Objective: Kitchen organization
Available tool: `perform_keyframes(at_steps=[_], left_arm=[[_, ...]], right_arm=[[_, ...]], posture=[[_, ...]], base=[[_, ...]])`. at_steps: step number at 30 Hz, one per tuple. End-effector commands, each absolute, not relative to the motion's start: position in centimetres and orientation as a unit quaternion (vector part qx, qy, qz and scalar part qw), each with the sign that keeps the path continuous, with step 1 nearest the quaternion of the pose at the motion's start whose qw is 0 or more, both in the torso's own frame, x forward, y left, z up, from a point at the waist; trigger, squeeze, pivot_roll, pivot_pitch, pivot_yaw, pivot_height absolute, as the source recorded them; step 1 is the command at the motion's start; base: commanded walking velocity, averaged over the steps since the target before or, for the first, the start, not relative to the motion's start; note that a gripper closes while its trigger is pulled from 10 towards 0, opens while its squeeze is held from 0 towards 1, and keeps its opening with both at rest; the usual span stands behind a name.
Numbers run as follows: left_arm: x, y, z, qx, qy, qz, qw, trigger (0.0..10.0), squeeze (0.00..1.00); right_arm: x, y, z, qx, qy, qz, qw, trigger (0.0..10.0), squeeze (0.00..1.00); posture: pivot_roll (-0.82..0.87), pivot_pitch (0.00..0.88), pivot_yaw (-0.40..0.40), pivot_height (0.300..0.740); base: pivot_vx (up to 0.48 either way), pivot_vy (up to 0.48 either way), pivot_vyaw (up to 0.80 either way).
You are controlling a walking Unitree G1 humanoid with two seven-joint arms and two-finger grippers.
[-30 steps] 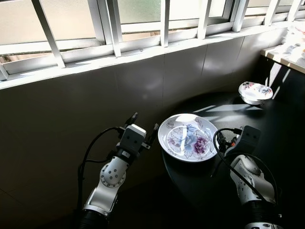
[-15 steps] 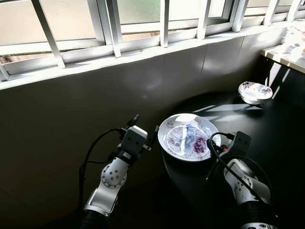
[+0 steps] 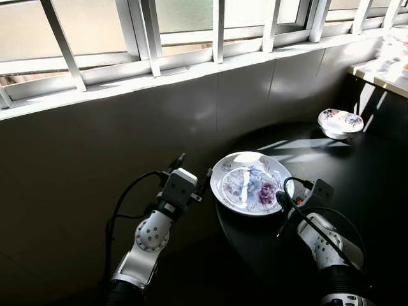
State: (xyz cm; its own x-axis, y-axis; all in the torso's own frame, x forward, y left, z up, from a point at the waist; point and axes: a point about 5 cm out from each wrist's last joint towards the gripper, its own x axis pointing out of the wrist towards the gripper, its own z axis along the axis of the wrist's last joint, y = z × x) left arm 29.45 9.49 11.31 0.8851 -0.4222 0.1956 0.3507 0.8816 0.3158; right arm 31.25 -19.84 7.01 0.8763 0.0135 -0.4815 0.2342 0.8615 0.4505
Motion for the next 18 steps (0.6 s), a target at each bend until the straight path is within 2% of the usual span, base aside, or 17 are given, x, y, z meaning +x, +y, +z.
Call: perform_keyframes(at_steps=[1,5,7,10,18], left_arm=[[29.8,9.7,11.2,0.147,-0.124,-0.197,0.961,10.0,0.0],[29.8,9.7,11.1,0.148,-0.122,-0.195,0.962,10.0,0.0],[29.8,9.7,11.1,0.149,-0.122,-0.194,0.962,10.0,0.0],[29.8,9.8,11.1,0.15,-0.122,-0.192,0.962,10.0,0.0],[29.9,9.9,11.1,0.152,-0.123,-0.19,0.962,10.0,0.0]], right_arm=[[30.7,-18.9,5.9,0.246,0.276,-0.045,0.928,0.0,0.0],[30.7,-19.3,5.9,0.193,0.276,-0.059,0.94,0.0,0.0],[30.7,-19.4,5.9,0.191,0.273,-0.063,0.941,0.0,0.0],[31.0,-19.7,6.8,0.168,0.24,-0.075,0.953,0.0,0.0],[31.9,-20.2,9.6,0.215,0.144,-0.082,0.963,0.0,0.0]], posture=[[0.02,0.0,0.025,0.74],[0.02,0.0,0.025,0.74],[0.02,0.0,0.024,0.74],[0.02,0.0,0.024,0.74],[0.02,0.0,0.025,0.74]], base=[[0.0,0.0,0.0],[0.0,0.0,0.0],[0.0,0.0,0.0],[0.0,0.0,0.0],[0.0,0.0,0.0]])
